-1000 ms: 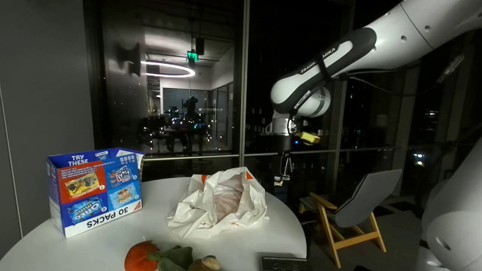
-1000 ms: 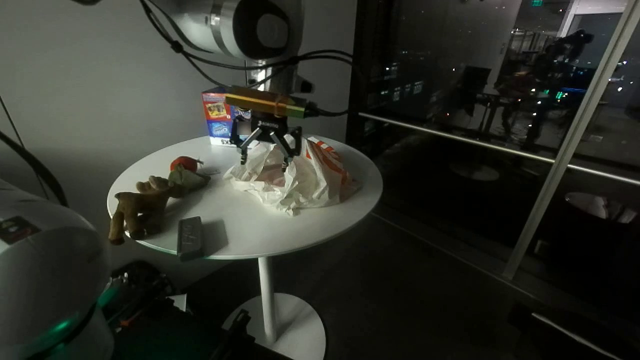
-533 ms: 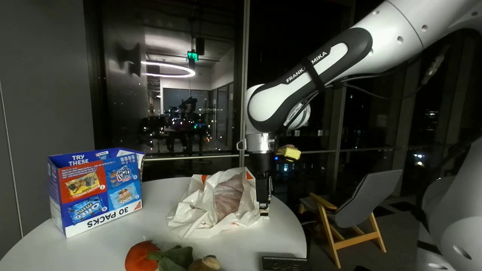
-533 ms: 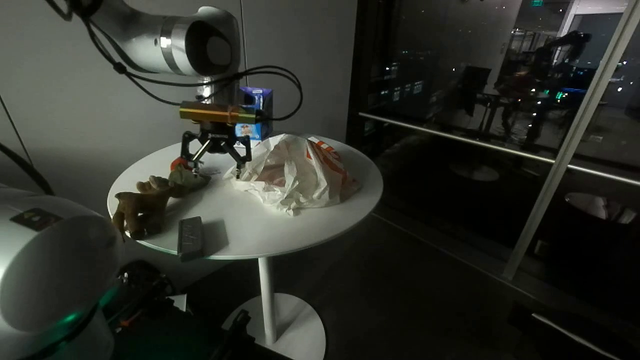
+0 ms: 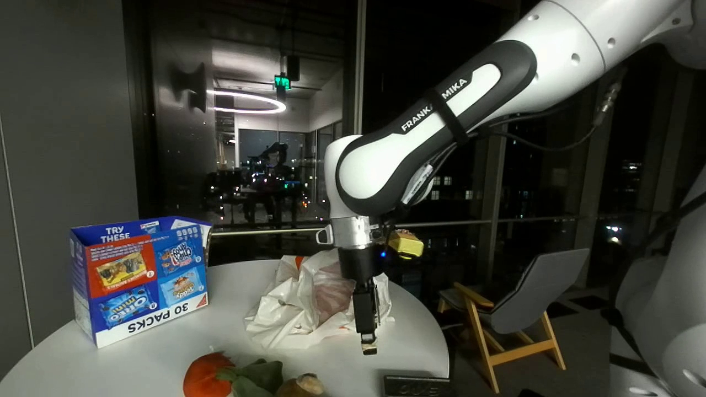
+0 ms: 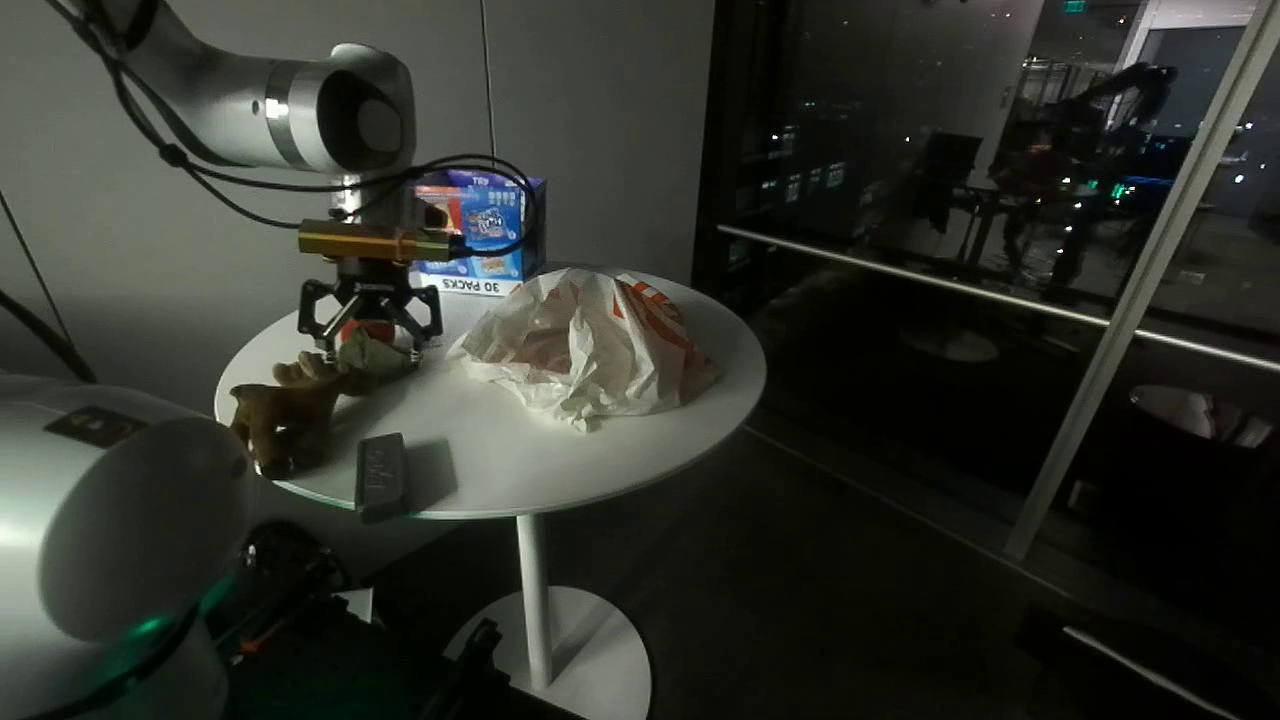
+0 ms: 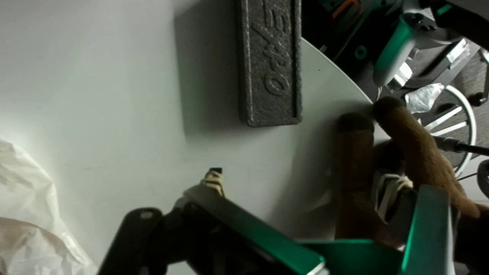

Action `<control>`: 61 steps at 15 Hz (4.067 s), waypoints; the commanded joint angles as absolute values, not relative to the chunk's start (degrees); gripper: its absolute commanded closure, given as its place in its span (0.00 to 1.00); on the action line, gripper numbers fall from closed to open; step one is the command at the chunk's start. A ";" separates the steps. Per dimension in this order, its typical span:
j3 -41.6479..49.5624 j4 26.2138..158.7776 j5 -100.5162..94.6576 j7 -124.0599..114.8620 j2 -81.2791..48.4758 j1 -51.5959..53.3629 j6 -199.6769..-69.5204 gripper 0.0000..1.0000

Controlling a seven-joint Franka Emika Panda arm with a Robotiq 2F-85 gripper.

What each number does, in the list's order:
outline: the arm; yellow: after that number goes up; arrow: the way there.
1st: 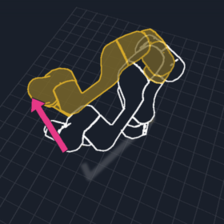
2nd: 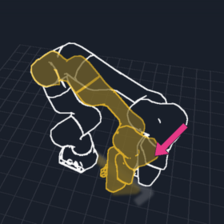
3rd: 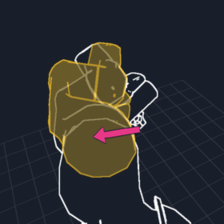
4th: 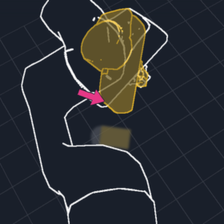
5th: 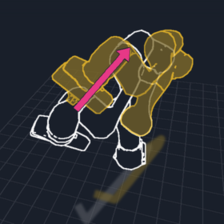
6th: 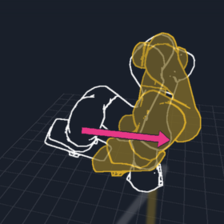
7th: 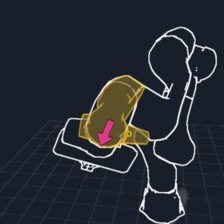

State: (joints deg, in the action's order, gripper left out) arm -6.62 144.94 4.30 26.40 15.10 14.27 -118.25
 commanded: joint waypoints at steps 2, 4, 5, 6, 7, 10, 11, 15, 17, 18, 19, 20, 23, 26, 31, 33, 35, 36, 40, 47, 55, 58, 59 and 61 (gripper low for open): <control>-8.95 145.37 7.37 26.93 15.52 17.10 -118.43 0.00; -10.25 146.11 7.70 26.33 15.47 18.28 -119.02 0.00; -10.91 146.73 7.44 26.81 15.68 18.96 -119.35 0.00; -11.50 147.50 7.29 28.18 15.95 19.87 -119.44 0.00; -12.04 148.19 7.36 28.97 16.19 20.65 -119.57 0.00; -12.32 147.74 6.39 28.39 15.12 20.73 -118.88 0.00; -12.57 148.07 6.34 28.58 15.12 21.05 -119.13 0.00; -12.50 148.60 7.42 29.81 15.04 21.59 -119.72 0.00; -13.21 149.14 8.85 30.32 15.87 22.82 -120.43 0.00; -13.38 149.30 10.18 30.72 16.87 23.60 -120.26 0.00; -13.63 149.31 11.46 30.88 17.76 24.35 -119.93 0.00; -13.92 149.24 12.69 30.90 18.10 25.08 -120.06 0.00; -15.49 148.60 14.22 30.81 15.78 26.99 -122.19 0.00; -18.05 149.59 10.97 29.08 13.91 27.58 -130.38 0.00; -21.49 151.45 0.38 23.70 11.36 26.85 -141.13 0.00; -22.58 152.19 -6.57 19.67 10.75 25.59 -143.00 0.00; -23.17 152.16 -14.52 16.07 10.15 24.33 -141.81 0.00; -23.20 152.01 -17.33 14.81 9.80 23.94 -140.42 0.00; -23.33 151.57 -26.18 13.57 8.78 23.26 -136.70 0.25; -23.66 151.94 -40.11 11.23 9.10 23.21 -135.92 0.72; -22.84 152.21 -42.79 10.45 10.21 23.25 -136.11 0.92; -22.07 152.00 -38.94 12.36 9.87 23.42 -135.59 0.61; -21.95 151.89 -38.41 12.76 9.64 23.36 -135.13 0.55; -21.63 151.76 -37.07 13.20 9.36 23.16 -134.61 0.78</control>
State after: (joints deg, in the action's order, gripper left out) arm -22.09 152.16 -39.31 11.37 9.19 23.51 -135.99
